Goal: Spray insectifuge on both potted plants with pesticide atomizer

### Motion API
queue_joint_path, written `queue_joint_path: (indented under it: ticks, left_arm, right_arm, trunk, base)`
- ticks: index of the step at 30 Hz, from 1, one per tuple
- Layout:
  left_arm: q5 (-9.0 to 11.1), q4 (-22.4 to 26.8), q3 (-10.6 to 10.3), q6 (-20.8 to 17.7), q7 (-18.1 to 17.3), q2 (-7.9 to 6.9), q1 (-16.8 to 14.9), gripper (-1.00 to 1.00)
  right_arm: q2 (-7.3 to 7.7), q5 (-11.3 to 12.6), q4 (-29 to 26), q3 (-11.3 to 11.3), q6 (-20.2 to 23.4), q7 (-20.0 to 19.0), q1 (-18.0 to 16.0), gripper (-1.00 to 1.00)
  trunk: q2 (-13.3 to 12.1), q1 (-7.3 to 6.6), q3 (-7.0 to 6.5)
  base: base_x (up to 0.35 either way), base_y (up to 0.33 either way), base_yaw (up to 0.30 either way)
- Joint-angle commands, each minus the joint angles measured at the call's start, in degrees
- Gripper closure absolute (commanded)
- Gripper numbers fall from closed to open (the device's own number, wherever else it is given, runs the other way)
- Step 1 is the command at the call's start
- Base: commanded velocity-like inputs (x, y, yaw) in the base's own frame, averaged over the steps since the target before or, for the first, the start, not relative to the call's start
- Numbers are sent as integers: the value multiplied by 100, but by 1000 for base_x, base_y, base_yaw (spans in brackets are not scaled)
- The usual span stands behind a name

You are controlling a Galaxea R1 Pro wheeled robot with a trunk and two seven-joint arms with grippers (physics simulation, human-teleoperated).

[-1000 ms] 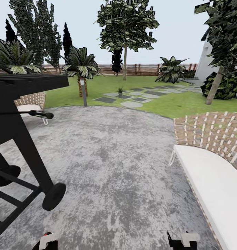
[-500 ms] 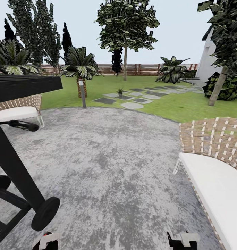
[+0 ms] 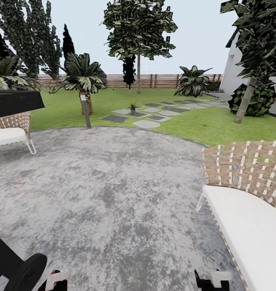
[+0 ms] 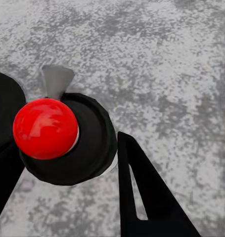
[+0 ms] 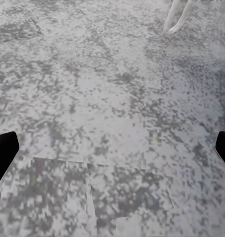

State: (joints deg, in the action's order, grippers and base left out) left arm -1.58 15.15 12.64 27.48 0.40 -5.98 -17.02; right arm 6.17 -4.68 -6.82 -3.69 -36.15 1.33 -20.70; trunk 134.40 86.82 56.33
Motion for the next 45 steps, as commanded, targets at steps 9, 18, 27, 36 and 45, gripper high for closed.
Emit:
queue_joint_path:
  ticks: [9,18,27,36,45]
  left_arm:
    - [-17,-4,13,20,6,0,-3,100]
    - [-13,-4,16,20,4,0,-3,100]
    - [-15,-4,12,20,4,0,-3,100]
    - [-16,-4,18,20,4,0,-3,100]
    - [-17,-4,16,20,4,0,-3,100]
  right_arm:
    - [-2,-51,5,-36,-15,16,-4,-100]
    - [-10,-51,5,-36,-15,16,-4,-100]
    - [-11,-51,5,-36,-15,16,-4,-100]
    - [-11,-51,5,-36,-15,16,-4,-100]
    - [-11,-51,5,-36,-15,16,-4,-100]
  trunk:
    - [2,2,5]
    - [2,2,5]
    - [2,2,5]
    - [2,2,5]
    - [2,2,5]
  base:
    - [325,-104,-20]
    - [338,-5,55]
    - [339,0,168]
    - [339,0,7]
    - [339,0,0]
